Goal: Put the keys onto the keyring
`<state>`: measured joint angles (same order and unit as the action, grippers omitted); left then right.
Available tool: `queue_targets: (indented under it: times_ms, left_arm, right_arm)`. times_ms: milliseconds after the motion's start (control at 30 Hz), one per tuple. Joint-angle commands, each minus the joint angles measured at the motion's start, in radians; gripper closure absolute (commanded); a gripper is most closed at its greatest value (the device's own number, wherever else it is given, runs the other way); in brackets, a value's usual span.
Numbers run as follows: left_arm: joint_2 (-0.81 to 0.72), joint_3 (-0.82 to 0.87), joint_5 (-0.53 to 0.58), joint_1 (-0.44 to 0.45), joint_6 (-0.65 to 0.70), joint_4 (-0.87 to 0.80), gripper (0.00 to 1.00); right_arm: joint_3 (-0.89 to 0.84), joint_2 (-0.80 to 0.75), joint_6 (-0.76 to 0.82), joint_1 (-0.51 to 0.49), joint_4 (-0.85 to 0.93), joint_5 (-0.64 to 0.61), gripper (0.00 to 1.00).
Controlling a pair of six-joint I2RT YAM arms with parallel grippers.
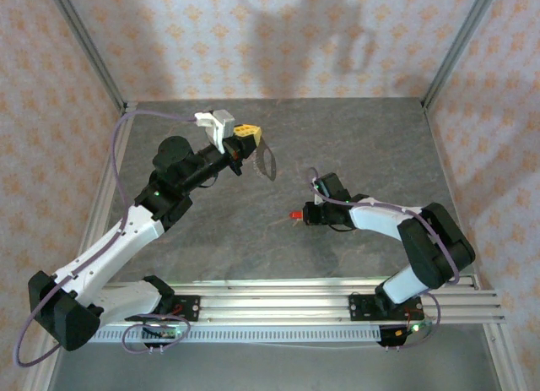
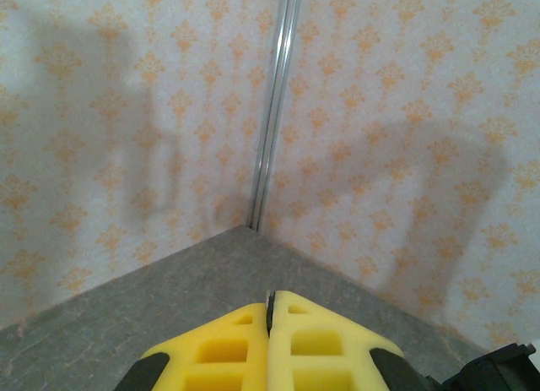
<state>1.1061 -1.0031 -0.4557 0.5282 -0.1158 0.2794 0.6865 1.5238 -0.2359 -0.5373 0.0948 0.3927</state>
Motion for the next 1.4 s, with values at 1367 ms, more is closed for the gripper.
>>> queue_targets:
  times_ms: [1367]
  left_arm:
    - [0.03,-0.062,-0.119,-0.008,-0.019,0.02,1.0]
  right_arm:
    - [0.124,-0.579,-0.183,0.251,-0.157,0.431,1.0]
